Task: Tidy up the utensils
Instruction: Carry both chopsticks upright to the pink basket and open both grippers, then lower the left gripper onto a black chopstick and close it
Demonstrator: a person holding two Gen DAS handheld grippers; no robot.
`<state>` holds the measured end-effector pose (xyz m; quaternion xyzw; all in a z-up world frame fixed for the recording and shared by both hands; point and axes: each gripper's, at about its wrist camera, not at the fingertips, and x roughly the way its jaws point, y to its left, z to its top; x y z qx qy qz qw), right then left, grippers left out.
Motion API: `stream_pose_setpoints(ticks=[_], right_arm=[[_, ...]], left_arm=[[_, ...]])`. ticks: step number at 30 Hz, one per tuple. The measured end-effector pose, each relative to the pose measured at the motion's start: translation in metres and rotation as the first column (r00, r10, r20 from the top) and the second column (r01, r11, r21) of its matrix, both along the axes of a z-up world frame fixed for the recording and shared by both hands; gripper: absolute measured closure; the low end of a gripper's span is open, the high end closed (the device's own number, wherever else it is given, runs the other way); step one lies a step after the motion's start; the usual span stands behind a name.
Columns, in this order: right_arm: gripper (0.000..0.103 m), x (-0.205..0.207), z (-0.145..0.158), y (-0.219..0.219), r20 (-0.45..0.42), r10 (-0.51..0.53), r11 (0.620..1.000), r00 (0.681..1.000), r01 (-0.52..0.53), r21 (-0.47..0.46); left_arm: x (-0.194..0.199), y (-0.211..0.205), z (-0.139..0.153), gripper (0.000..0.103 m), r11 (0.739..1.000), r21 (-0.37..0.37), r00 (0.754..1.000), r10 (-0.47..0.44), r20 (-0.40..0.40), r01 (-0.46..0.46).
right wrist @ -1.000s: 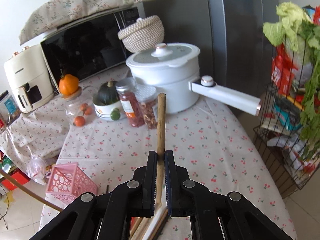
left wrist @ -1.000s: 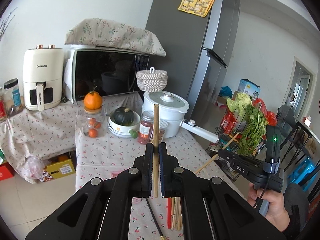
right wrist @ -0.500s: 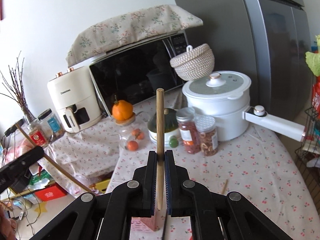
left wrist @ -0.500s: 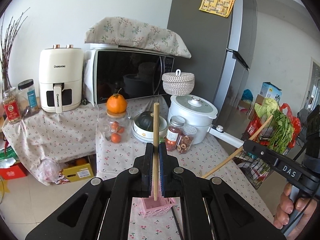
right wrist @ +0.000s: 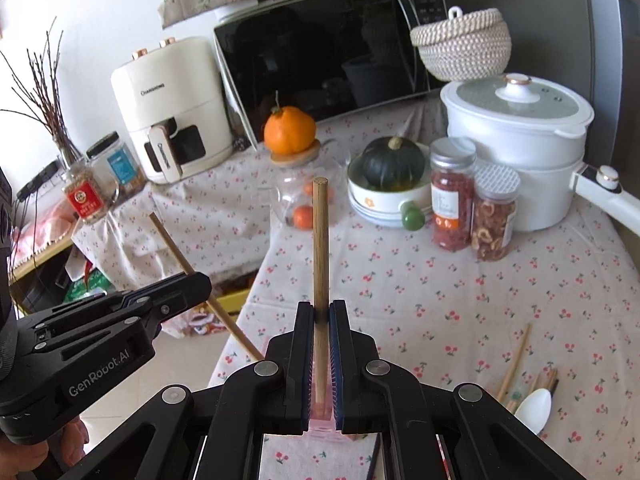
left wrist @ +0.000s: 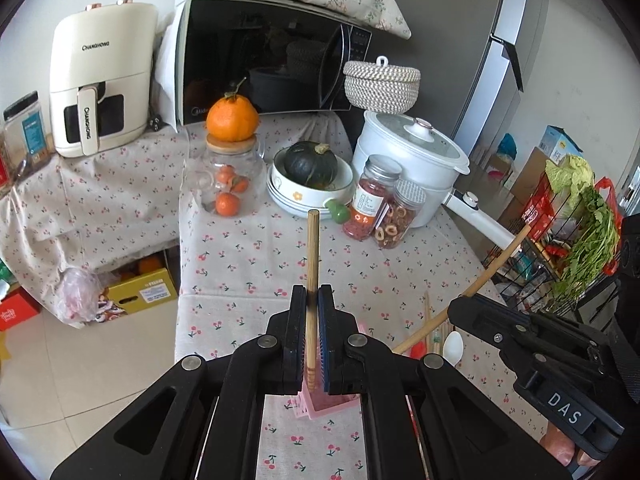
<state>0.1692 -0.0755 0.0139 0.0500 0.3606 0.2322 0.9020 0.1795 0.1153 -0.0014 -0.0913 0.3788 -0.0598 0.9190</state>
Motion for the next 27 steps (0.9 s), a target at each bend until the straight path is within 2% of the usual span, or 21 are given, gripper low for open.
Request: stream_pose_setpoints(ticks=[5,12,13,15,17,20,21,23,27], right_arm=[[0.097,0.013,-0.016,0.002,-0.054,0.007,1.0,0.999,-0.007,-0.003],[0.093,0.02,-0.017,-0.003,-0.062,0.001,0.999,0.998,0.002,0.041],[0.09,0.02,-0.016,-0.005,-0.068,-0.001,0.999,0.998,0.005,0.052],[0.083,0.018,-0.011,-0.009,-0.066,-0.006,0.998,0.998,0.01,0.068],[0.073,0.015,-0.005,-0.014,-0.053,-0.008,0.997,0.999,0.013,0.077],[0.06,0.009,0.004,-0.024,-0.033,-0.014,0.996,0.999,0.017,0.087],[0.057,0.007,0.007,-0.028,-0.028,-0.019,0.996,0.999,0.021,0.088],[0.044,0.003,0.01,-0.037,-0.022,-0.03,0.995,0.999,0.032,0.093],[0.032,-0.004,0.008,-0.059,-0.036,-0.056,0.994,0.998,0.059,0.09]], left_arm=[[0.006,0.003,-0.005,0.097,1.0,-0.006,1.0,0.014,-0.006,-0.014],[0.01,0.003,-0.009,0.095,0.999,-0.008,0.998,0.046,-0.035,-0.047],[0.011,0.004,-0.01,0.091,0.998,-0.019,0.998,0.054,-0.045,-0.055],[0.01,0.005,-0.01,0.075,0.997,-0.043,0.996,0.061,-0.06,-0.064],[0.005,0.005,-0.008,0.048,0.996,-0.058,0.996,0.071,-0.055,-0.074],[-0.007,0.003,-0.003,0.033,0.994,-0.054,0.995,0.091,-0.031,-0.093],[-0.01,0.002,-0.001,0.03,0.994,-0.055,0.995,0.093,-0.027,-0.095],[-0.019,0.0,0.001,0.024,0.994,-0.06,0.995,0.095,-0.015,-0.096],[-0.033,-0.009,-0.004,0.018,0.997,-0.029,0.997,0.072,-0.034,-0.073]])
